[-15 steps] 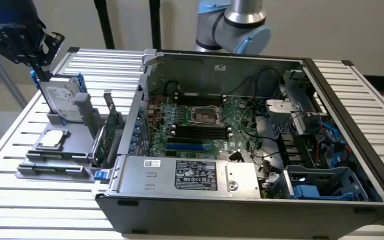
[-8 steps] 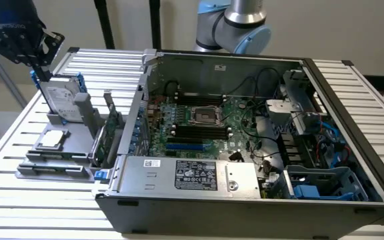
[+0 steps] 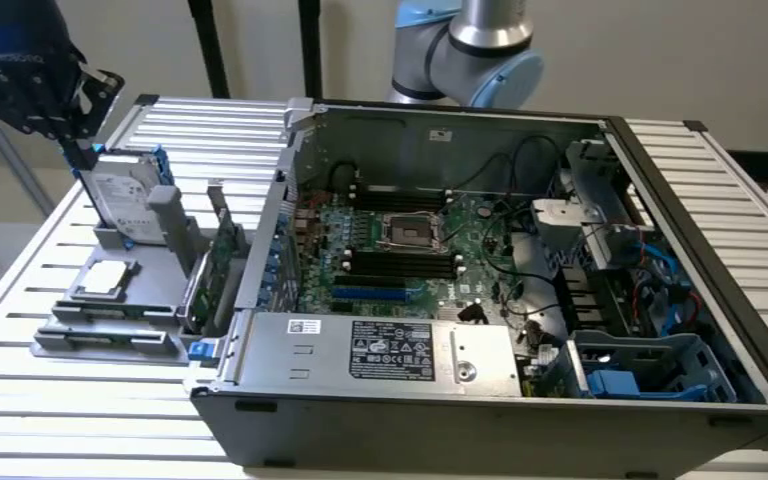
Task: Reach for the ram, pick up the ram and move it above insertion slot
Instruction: 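Reach for the ram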
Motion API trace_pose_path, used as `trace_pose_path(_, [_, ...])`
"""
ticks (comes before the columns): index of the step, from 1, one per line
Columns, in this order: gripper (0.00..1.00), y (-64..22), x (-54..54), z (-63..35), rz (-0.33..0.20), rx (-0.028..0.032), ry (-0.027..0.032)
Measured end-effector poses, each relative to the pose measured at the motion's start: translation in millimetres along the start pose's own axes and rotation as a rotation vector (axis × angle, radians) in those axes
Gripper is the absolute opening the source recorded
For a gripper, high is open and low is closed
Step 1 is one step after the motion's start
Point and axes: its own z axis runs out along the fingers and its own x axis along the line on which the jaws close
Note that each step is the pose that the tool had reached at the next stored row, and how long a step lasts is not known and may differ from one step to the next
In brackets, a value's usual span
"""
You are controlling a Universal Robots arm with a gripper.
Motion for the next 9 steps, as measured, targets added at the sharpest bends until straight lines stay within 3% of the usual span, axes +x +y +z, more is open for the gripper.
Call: trace_pose_path(9, [0.11, -41.1, 0.7, 4.6, 0.0, 0.0001, 0.0014])
